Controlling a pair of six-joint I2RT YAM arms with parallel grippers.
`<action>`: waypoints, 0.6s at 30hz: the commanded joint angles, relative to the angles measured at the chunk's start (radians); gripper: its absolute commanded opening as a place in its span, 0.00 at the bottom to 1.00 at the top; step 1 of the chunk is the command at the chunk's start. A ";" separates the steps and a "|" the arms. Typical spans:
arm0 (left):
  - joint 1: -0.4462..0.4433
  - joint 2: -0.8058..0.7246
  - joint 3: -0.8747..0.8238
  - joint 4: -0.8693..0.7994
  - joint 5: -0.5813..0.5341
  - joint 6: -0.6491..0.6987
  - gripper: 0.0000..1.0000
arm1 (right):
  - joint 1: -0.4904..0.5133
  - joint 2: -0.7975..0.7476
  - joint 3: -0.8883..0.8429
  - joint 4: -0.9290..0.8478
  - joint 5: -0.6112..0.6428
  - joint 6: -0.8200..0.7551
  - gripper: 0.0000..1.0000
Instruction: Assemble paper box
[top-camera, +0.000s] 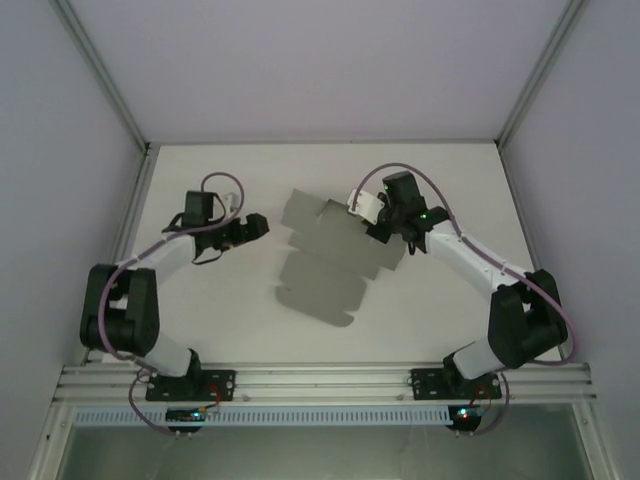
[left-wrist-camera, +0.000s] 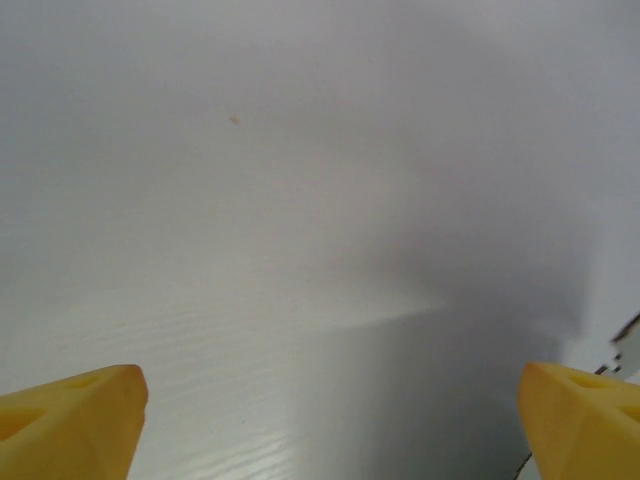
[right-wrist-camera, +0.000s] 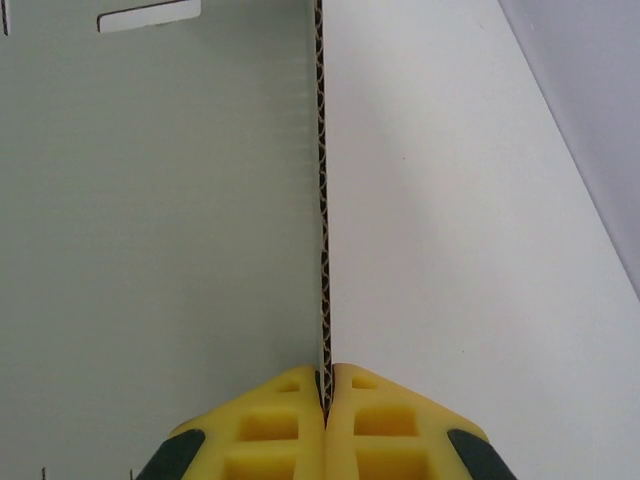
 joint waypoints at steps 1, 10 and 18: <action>-0.043 0.054 0.011 0.103 0.080 0.076 0.91 | -0.005 0.001 0.035 0.019 -0.050 0.067 0.00; -0.086 0.098 -0.057 0.346 0.196 0.030 0.90 | -0.018 0.016 0.032 0.054 -0.031 0.156 0.00; -0.106 0.113 -0.106 0.586 0.342 -0.101 0.88 | 0.045 0.048 -0.020 0.162 0.141 0.217 0.00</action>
